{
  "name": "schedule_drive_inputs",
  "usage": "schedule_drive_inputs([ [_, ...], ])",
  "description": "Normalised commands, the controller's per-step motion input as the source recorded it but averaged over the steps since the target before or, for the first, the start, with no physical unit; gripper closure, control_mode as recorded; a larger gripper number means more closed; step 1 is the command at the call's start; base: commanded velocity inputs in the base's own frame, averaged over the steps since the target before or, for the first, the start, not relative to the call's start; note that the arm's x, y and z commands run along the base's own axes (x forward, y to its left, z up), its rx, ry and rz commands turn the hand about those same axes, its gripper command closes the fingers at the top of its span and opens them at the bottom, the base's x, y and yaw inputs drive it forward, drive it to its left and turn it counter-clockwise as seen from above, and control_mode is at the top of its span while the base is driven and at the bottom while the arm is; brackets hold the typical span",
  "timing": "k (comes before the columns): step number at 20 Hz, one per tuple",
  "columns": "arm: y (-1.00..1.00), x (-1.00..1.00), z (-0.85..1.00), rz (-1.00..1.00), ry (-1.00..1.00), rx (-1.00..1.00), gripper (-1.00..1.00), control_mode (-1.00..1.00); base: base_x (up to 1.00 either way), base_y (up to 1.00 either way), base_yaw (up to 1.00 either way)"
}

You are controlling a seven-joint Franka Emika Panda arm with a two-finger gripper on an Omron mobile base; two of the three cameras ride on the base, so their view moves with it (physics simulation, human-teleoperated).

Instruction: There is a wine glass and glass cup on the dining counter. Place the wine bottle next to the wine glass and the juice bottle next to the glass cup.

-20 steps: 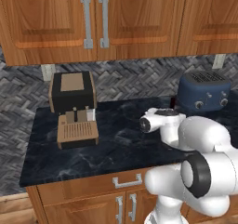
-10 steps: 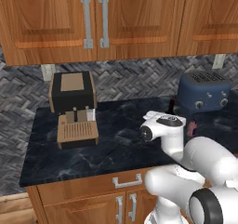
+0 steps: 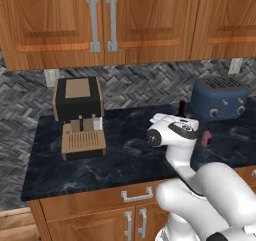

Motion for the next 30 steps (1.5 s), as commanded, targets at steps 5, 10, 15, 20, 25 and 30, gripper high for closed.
schedule_drive_inputs([
  [5, 0.3, -0.25, 0.22, -0.01, 0.0, 0.0, 1.0, -1.0, 0.0, 0.0, 0.0],
  [10, 0.23, -0.27, 0.11, -0.06, 0.0, 0.0, 1.0, -1.0, 0.0, 0.0, 0.0],
  [15, 0.13, -0.2, 0.07, -0.11, 0.0, 0.0, 1.0, -1.0, 0.0, 0.0, 0.0],
  [20, 0.08, -0.13, 0.04, -0.12, 0.01, 0.0, 1.0, -1.0, 0.0, 0.0, 0.0],
  [25, 0.03, -0.06, 0.0, -0.03, -0.02, 0.0, 1.0, -1.0, 0.0, 0.0, 0.0],
  [30, 0.0, 0.0, 0.0, 0.0, 0.0, 0.0, 1.0, -1.0, 0.0, 0.0, 0.0],
])
